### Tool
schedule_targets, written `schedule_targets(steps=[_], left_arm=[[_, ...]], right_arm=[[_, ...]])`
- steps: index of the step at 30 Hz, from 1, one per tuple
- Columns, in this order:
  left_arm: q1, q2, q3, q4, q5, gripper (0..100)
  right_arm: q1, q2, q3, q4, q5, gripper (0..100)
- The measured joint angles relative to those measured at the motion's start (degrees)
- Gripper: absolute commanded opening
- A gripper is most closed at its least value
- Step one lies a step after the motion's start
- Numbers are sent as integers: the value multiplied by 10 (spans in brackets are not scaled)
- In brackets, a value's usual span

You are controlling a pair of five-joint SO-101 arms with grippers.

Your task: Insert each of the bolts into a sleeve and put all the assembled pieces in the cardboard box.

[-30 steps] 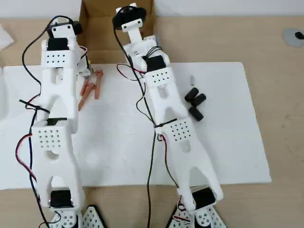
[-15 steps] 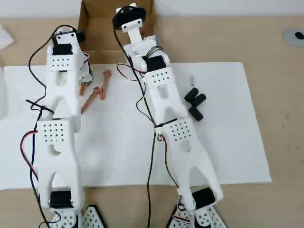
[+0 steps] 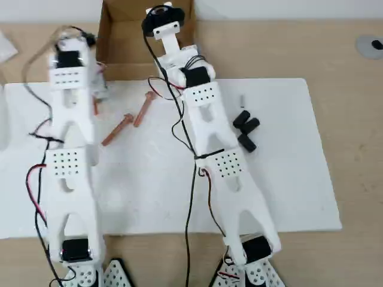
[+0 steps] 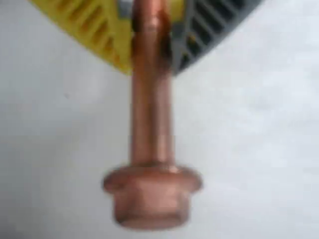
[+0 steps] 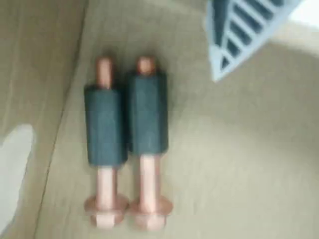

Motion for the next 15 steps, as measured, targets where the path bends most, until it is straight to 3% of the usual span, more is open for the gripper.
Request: schedule_targets(steps=[2,6,12,15], left_arm=[[-5,-6,-62,4,4,5],[-4,-60,-55,9,11,5],[30,-215,84,9,13,7],[55,-322,195,9,13,7]], right_arm=[[4,-40,1,35,-42,354],[25,-143,0,138,-97,354],[57,-227,0,343,-105,354],[97,-245,0,361,-105,354]])
